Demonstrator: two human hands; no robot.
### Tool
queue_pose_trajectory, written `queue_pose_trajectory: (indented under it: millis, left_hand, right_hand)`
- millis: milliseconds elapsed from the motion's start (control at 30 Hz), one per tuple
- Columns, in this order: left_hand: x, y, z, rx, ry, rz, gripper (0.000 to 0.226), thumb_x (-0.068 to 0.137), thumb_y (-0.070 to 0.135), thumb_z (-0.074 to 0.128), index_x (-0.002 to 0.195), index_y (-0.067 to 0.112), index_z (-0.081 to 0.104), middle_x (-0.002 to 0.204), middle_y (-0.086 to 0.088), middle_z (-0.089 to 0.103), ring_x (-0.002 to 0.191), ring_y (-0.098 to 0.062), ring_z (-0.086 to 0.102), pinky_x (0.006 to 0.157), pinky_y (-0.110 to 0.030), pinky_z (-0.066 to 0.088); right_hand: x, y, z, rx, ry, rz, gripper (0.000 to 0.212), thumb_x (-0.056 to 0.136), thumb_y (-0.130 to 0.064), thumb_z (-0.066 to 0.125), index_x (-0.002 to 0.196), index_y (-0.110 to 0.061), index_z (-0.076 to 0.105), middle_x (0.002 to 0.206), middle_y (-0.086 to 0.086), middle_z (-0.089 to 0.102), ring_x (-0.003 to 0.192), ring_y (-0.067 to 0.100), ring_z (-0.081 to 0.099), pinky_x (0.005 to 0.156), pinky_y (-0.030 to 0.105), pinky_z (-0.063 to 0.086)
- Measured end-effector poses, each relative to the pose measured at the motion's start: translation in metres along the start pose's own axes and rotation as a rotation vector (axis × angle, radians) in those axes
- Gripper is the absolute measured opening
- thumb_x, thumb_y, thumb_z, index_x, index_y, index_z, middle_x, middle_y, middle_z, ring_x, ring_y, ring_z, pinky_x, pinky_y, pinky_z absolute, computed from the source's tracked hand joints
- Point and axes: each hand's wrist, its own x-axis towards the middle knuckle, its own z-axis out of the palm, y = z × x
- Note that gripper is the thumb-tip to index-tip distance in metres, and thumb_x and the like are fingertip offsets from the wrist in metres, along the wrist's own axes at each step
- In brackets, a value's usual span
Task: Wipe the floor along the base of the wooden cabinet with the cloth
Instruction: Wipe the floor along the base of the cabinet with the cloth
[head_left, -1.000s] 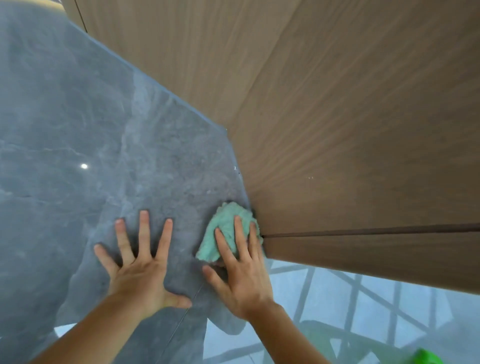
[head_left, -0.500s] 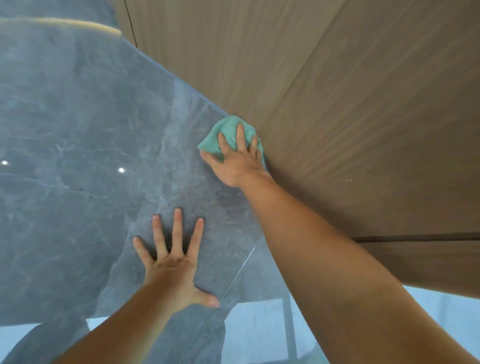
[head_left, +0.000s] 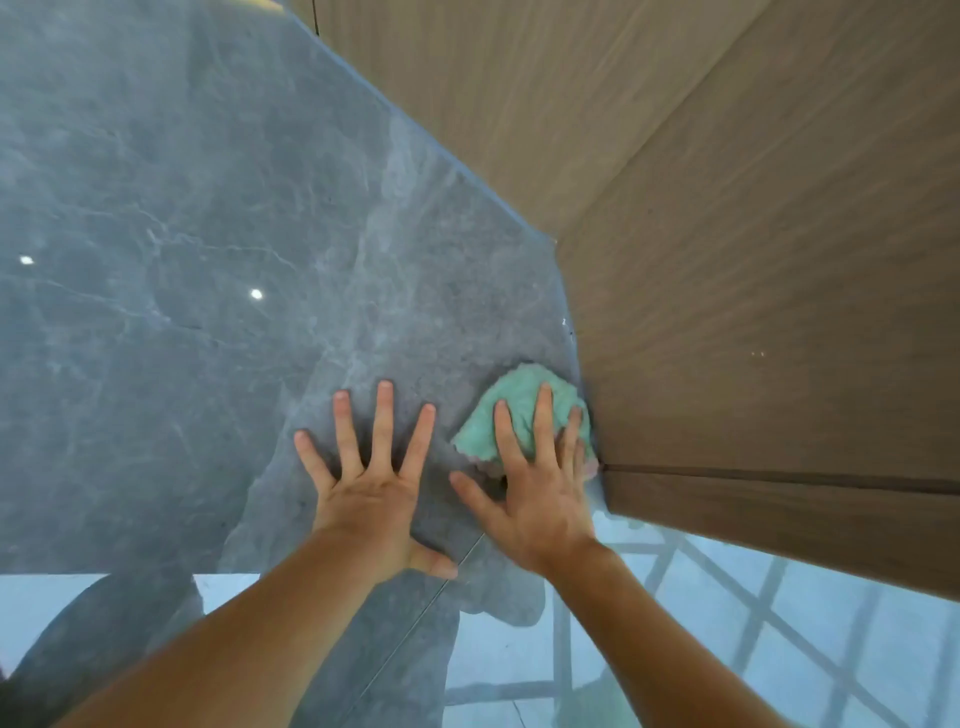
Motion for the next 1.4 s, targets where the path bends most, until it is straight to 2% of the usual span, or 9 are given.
queue_pose_trajectory:
  millis: [167, 267, 467, 633, 733, 833, 967, 1267, 1400]
  left_hand:
    - [-0.002, 0.001, -0.002, 0.018, -0.012, -0.010, 0.164, 0.018, 0.098, 0.054, 0.132, 0.039, -0.049, 0.138, -0.006, -0.064, 0.123, -0.045, -0.058, 0.087, -0.073, -0.034]
    - [-0.003, 0.001, -0.001, 0.029, -0.022, -0.009, 0.165, 0.015, 0.099, 0.051, 0.134, 0.039, -0.046, 0.140, -0.006, -0.062, 0.124, -0.044, -0.058, 0.088, -0.073, -0.032]
    - [-0.004, 0.005, -0.007, 0.039, -0.060, -0.043, 0.165, 0.013, 0.100, 0.051, 0.129, 0.041, -0.050, 0.137, -0.004, -0.065, 0.117, -0.040, -0.064, 0.093, -0.074, -0.028]
    - [-0.006, 0.007, -0.010, 0.050, -0.108, -0.052, 0.165, 0.004, 0.102, 0.038, 0.129, 0.040, -0.051, 0.135, -0.004, -0.066, 0.115, -0.039, -0.065, 0.087, -0.070, -0.032]
    - [-0.008, 0.010, -0.012, 0.051, -0.112, -0.069, 0.165, 0.009, 0.100, 0.047, 0.126, 0.041, -0.053, 0.133, -0.004, -0.067, 0.115, -0.039, -0.064, 0.095, -0.074, -0.027]
    - [-0.009, 0.012, -0.013, 0.077, -0.109, -0.086, 0.166, 0.013, 0.097, 0.055, 0.125, 0.042, -0.053, 0.132, -0.002, -0.068, 0.117, -0.039, -0.062, 0.103, -0.078, -0.017]
    - [-0.012, 0.015, -0.014, 0.083, -0.113, -0.093, 0.164, 0.004, 0.102, 0.043, 0.127, 0.046, -0.051, 0.134, 0.001, -0.067, 0.111, -0.037, -0.066, 0.104, -0.079, -0.014]
    - [-0.017, 0.020, -0.018, 0.092, -0.153, -0.124, 0.164, 0.001, 0.100, 0.046, 0.118, 0.048, -0.056, 0.131, 0.003, -0.068, 0.129, -0.041, -0.053, 0.108, -0.076, -0.012]
    - [-0.018, 0.027, -0.025, 0.103, -0.179, -0.162, 0.166, 0.013, 0.096, 0.059, 0.118, 0.043, -0.058, 0.127, -0.003, -0.071, 0.135, -0.047, -0.044, 0.109, -0.079, -0.003]
  right_hand:
    - [0.134, -0.032, -0.041, 0.112, 0.003, 0.204, 0.085, 0.079, -0.082, 0.034, 0.151, -0.044, 0.010, 0.162, 0.001, -0.026, 0.144, 0.045, -0.023, 0.116, 0.062, -0.009]
    - [0.151, -0.032, -0.045, 0.093, 0.040, 0.134, 0.074, 0.086, -0.073, 0.034, 0.151, -0.044, 0.015, 0.163, 0.000, -0.022, 0.145, 0.044, -0.018, 0.118, 0.058, -0.008]
    - [0.020, 0.006, 0.007, 0.075, 0.212, -0.045, 0.072, 0.091, -0.065, 0.043, 0.153, -0.035, 0.021, 0.166, 0.007, -0.004, 0.147, 0.044, -0.011, 0.120, 0.060, 0.002]
    - [-0.097, 0.028, 0.062, 0.097, 0.220, 0.012, 0.072, 0.090, -0.071, 0.039, 0.152, -0.040, 0.021, 0.166, 0.002, -0.001, 0.149, 0.043, -0.005, 0.117, 0.063, 0.014]
    - [-0.059, 0.016, 0.044, 0.102, 0.220, 0.038, 0.074, 0.087, -0.074, 0.036, 0.151, -0.040, 0.024, 0.166, 0.005, -0.001, 0.148, 0.045, -0.008, 0.116, 0.059, -0.005]
    - [0.032, 0.003, -0.001, 0.100, 0.140, 0.026, 0.071, 0.089, -0.070, 0.038, 0.152, -0.041, 0.021, 0.166, 0.000, -0.011, 0.147, 0.042, -0.016, 0.118, 0.061, -0.002]
    - [0.097, -0.018, -0.035, 0.154, 0.000, 0.164, 0.074, 0.087, -0.075, 0.032, 0.151, -0.043, 0.018, 0.163, -0.003, -0.021, 0.146, 0.042, -0.018, 0.116, 0.060, -0.006]
    - [-0.093, 0.048, 0.043, -0.022, 0.185, -0.026, 0.063, 0.094, -0.063, 0.041, 0.150, -0.036, 0.033, 0.165, 0.005, 0.012, 0.148, 0.044, 0.009, 0.116, 0.060, 0.019]
    - [-0.117, 0.104, 0.047, -0.167, 0.118, -0.258, 0.061, 0.096, -0.063, 0.036, 0.151, -0.040, 0.024, 0.165, 0.004, 0.010, 0.149, 0.042, 0.005, 0.120, 0.058, 0.013]
